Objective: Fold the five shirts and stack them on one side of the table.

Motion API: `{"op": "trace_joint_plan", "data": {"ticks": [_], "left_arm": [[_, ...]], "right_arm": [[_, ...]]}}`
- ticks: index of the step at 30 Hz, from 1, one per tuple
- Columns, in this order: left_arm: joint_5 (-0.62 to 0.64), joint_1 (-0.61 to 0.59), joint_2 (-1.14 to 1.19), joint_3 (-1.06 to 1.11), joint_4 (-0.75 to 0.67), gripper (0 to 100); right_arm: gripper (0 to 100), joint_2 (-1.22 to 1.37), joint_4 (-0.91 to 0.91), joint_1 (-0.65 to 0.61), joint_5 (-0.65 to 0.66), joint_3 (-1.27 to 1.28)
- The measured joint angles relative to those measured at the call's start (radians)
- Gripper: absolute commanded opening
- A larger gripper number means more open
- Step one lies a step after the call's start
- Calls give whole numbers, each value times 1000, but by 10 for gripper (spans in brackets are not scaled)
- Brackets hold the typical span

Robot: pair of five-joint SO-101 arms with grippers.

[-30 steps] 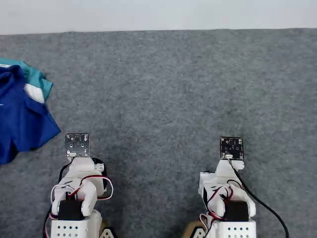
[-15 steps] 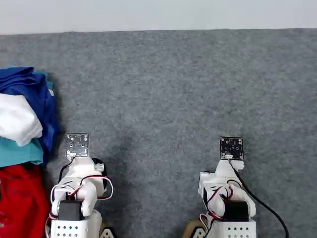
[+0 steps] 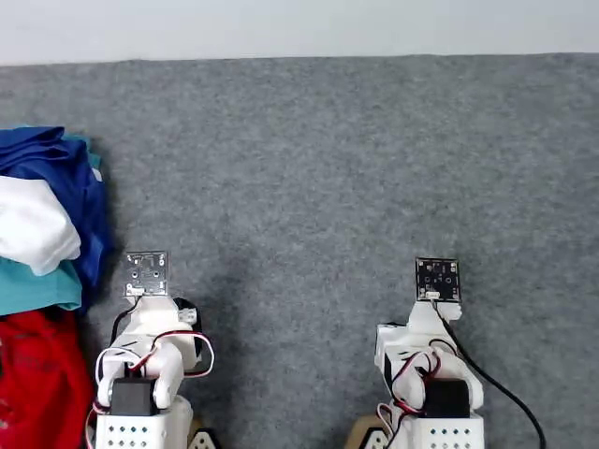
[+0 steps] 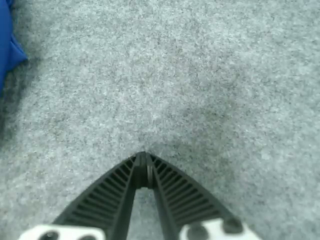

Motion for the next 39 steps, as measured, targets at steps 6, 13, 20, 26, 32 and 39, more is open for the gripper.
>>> {"op": "trace_joint_plan", "data": {"ticks": [6,13,20,26,32,39], "left_arm": [[0,12,0,0,0,4],[0,15,0,0,2,4],[0,94,0,0,2,4],[0,221,0,-18,2,4],[0,236,0,-143,0,4],[0,215,0,-193,-60,4]], "right_arm": [[9,0,0,0,0,0],[9,0,0,0,0,0],[9,0,0,0,0,0],[9,0,0,0,0,0],[9,0,0,0,0,0],[9,0,0,0,0,0]]}}
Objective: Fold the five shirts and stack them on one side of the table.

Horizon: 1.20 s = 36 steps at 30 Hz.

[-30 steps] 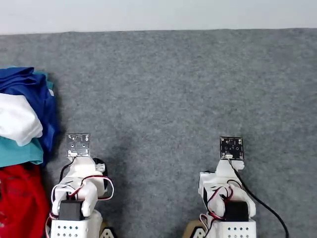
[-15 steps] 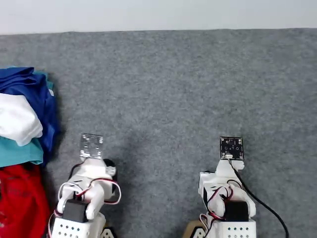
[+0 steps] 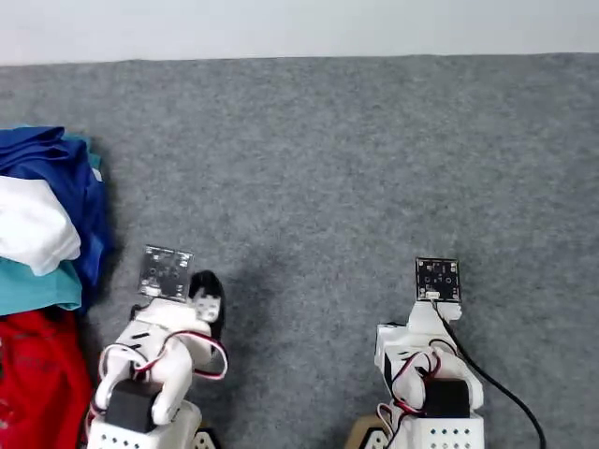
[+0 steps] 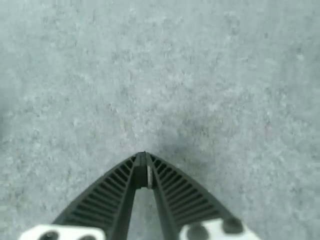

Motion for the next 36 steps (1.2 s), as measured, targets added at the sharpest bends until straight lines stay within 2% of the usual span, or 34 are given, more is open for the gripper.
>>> {"op": "trace_joint_plan", "data": {"ticks": [4,7,11,16,20,25,28,31,36], "left_arm": [[-17,-68,0,-100,-78,4],[-101,-84,48,-166,-97,4],[-160,-158,216,-275,-120,4],[-167,-316,549,-506,-140,4],[-212,-463,830,-752,-9,4],[-318,-603,1089,-1014,311,4],[-446,-675,1183,-1112,460,4],[-611,-736,1243,-1155,508,4],[-660,-829,1306,-1209,502,4]], "right_arm": [[9,0,0,0,0,0],[9,0,0,0,0,0],[9,0,0,0,0,0],[9,0,0,0,0,0],[9,0,0,0,0,0],[9,0,0,0,0,0],[9,0,0,0,0,0],[9,0,0,0,0,0],[9,0,0,0,0,0]]}}
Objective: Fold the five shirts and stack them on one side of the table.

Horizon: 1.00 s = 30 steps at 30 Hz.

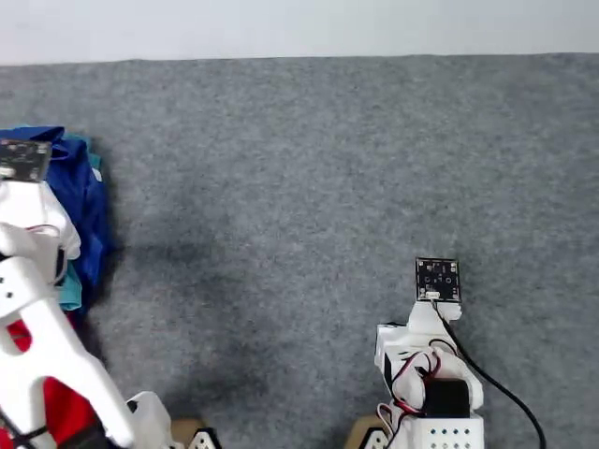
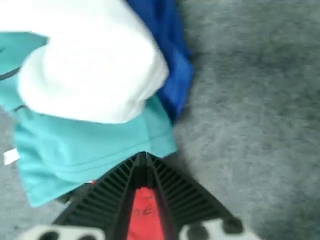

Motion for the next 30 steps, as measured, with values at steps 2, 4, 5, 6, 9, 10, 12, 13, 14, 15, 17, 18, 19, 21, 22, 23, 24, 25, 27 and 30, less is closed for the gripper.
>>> {"op": "trace_joint_plan", "data": {"ticks": [2,4,5,6,9,10,12,13,14,15,17,18,19,21,22,23,24,25,27,30], "left_arm": [[0,-9,32,-43,-6,4],[2,-11,69,-95,-8,5],[5,-11,92,-126,-8,5],[6,-12,117,-158,-8,6],[8,-12,203,-259,9,39],[8,-12,233,-295,23,69],[8,-14,296,-367,63,147],[8,-14,328,-407,89,186],[8,-14,354,-443,112,221],[8,-14,374,-477,124,249],[8,-29,387,-532,127,289],[8,-43,394,-560,129,301],[6,-55,396,-582,130,308],[-3,-71,396,-598,130,310],[-17,-77,396,-603,130,310],[-35,-83,397,-603,130,310],[-48,-92,405,-603,130,310],[-57,-100,414,-603,130,310],[-68,-115,439,-603,130,310],[-74,-146,497,-603,120,310]], "right_arm": [[9,0,0,0,0,0],[9,0,0,0,0,0],[9,0,0,0,0,0],[9,0,0,0,0,0],[9,0,0,0,0,0],[9,0,0,0,0,0],[9,0,0,0,0,0],[9,0,0,0,0,0],[9,0,0,0,0,0],[9,0,0,0,0,0],[9,0,0,0,0,0],[9,0,0,0,0,0],[9,0,0,0,0,0],[9,0,0,0,0,0],[9,0,0,0,0,0],[9,0,0,0,0,0],[9,0,0,0,0,0],[9,0,0,0,0,0],[9,0,0,0,0,0],[9,0,0,0,0,0]]}}
